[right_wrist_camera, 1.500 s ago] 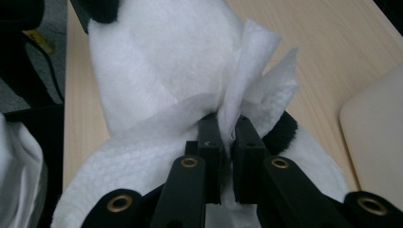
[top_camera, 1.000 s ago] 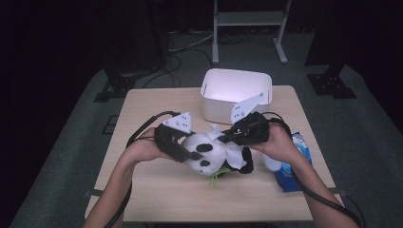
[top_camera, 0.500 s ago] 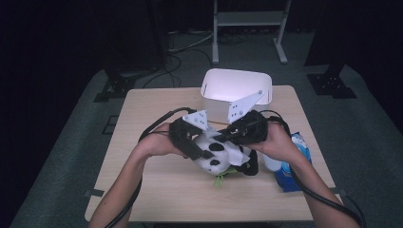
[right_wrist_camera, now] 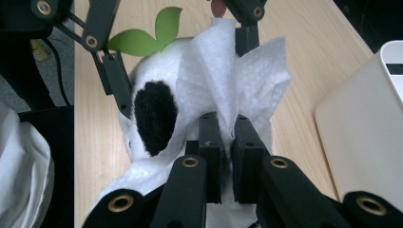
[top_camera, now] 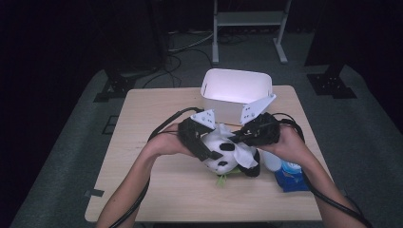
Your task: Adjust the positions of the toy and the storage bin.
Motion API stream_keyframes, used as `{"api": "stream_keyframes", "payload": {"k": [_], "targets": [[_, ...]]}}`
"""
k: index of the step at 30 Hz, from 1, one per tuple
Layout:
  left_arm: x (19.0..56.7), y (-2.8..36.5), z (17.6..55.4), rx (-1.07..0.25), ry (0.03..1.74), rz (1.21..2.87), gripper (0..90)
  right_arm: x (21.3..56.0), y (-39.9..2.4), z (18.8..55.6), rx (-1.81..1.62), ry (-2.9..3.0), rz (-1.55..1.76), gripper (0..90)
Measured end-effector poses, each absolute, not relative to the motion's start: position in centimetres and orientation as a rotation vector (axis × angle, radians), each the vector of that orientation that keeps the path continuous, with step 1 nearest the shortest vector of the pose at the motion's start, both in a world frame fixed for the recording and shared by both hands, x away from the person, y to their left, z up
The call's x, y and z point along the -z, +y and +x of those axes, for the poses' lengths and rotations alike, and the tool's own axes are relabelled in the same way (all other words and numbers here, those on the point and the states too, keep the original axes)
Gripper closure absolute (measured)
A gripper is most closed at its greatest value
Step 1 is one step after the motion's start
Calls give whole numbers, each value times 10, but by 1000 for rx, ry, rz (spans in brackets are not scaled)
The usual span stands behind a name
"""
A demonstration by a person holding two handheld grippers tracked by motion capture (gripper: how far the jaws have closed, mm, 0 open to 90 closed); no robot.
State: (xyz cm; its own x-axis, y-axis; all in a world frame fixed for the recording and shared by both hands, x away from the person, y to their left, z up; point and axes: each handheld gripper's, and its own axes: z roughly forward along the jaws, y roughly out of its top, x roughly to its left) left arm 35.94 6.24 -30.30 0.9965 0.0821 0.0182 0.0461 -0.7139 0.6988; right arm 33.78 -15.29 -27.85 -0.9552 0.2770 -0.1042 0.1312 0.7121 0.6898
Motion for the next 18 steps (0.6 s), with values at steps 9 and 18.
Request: {"api": "stream_keyframes", "payload": {"k": [9, 18], "targets": [[306, 62, 361, -64, 89, 2332, 191, 286, -163, 341, -1074, 2715, 375, 838], [304, 51, 360, -69, 80, 2323, 254, 272, -166, 337, -1161, 2691, 366, 838]]}}
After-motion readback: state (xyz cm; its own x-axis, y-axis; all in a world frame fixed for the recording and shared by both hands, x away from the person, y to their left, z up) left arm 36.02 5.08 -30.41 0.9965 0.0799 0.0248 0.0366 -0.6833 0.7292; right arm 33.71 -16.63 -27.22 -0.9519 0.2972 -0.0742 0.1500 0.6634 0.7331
